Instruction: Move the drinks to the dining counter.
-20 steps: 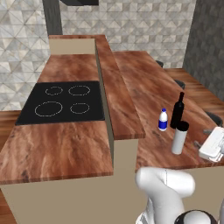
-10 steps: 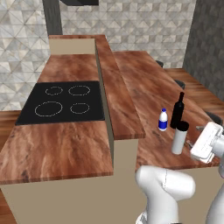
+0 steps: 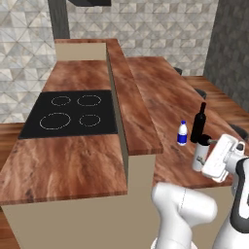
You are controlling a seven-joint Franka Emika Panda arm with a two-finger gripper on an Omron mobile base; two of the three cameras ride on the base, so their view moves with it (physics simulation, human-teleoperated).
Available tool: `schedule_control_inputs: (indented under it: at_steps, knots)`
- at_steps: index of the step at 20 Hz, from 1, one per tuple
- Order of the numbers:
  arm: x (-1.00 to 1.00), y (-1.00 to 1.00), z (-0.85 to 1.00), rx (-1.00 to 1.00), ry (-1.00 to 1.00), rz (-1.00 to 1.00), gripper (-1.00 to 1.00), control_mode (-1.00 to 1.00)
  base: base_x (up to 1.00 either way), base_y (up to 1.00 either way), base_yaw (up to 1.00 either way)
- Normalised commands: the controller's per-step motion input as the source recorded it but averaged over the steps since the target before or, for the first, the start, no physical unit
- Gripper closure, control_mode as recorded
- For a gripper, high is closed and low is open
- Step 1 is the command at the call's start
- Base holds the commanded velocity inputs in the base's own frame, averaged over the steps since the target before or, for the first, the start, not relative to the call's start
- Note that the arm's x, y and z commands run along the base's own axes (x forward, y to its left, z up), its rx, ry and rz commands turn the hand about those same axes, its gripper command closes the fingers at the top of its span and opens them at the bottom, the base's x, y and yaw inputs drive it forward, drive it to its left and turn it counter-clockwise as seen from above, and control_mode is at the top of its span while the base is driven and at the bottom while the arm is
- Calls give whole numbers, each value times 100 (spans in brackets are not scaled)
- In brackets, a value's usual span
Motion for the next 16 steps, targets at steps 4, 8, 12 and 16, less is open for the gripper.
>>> schedule_control_inputs:
  at_steps: [4, 8, 12, 16]
  knots:
    - [0, 0, 0, 0, 0, 0, -100, 100, -6, 0, 0]
    - [0, 0, 0, 0, 0, 0, -100, 100, -47, 7, 12]
    - [0, 0, 0, 0, 0, 0, -100, 100, -58, 25, 21]
    - [0, 0, 0, 0, 0, 0, -100, 100, -44, 49, 25]
